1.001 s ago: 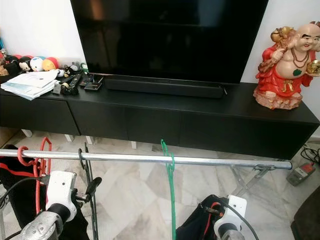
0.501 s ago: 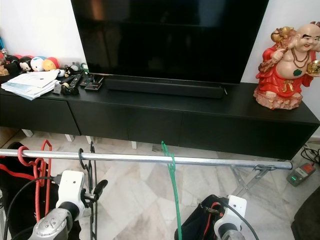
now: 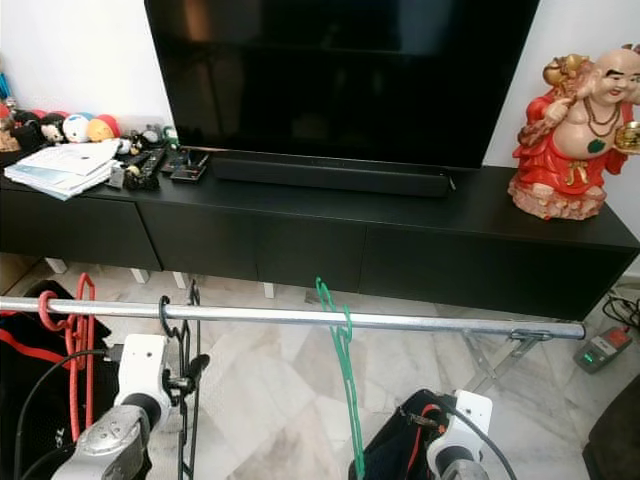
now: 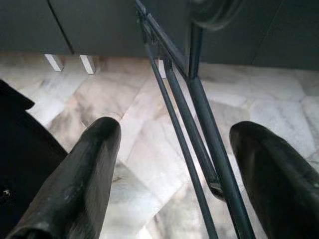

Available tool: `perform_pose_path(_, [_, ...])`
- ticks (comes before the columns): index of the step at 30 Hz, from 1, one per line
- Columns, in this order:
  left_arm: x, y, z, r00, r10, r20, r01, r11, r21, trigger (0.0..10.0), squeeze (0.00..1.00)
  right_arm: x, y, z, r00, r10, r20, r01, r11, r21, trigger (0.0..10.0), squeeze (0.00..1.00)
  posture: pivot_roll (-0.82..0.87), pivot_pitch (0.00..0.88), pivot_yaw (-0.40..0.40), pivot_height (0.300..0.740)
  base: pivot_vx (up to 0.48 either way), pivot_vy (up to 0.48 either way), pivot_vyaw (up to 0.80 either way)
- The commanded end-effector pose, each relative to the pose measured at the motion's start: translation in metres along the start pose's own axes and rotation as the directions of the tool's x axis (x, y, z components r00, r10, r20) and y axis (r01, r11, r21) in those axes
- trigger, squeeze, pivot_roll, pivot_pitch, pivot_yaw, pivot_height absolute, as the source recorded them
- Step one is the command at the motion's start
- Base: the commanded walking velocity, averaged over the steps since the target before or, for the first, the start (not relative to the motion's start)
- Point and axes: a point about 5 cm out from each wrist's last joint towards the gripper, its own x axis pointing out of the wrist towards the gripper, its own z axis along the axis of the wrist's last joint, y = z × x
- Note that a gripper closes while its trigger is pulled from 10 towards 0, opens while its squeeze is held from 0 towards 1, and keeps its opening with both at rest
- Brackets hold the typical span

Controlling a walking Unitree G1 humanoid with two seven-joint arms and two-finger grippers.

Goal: Hang hanger

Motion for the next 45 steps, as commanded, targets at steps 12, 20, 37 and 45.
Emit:
perform_pose_path(12, [0.0076,-0.0012,0.004,1.0,-0.01,0.023,0.01,1.0,0.002,0.0,0.0,0.0014,0.0016,0.0022,1.0,0.002,0.01,-0.002,1.0,0.001,10.0,0.0,0.07,0.0,0.018,0.74,0.0,0.0,0.0])
perform_pose_path(20, [0.0081,-0.0012,0.0035,1.0,-0.007,0.02,0.007,1.0,0.006,0.0,0.0,0.001,0.0015,0.0015,1.0,0.001,0.008,-0.001,1.0,0.0,10.0,0.0,0.07,0.0,0.018,0.74,0.0,0.0,0.0])
perform_pose_path(37, [0.0089,-0.0011,0.0013,1.0,-0.006,0.01,0.006,1.0,0.011,0.0,0.0,0.0009,0.0022,0.0004,1.0,0.003,0.004,-0.003,1.0,0.001,10.0,0.0,0.07,0.0,0.018,0.74,0.0,0.0,0.0])
perform_pose_path(45, [0.0089,-0.0011,0.0011,1.0,-0.006,0.008,0.006,1.0,0.012,0.0,0.0,0.0009,0.0022,0.0004,1.0,0.003,0.004,-0.003,1.0,0.001,10.0,0.0,0.07,0.0,0.018,0.74,0.0,0.0,0.0])
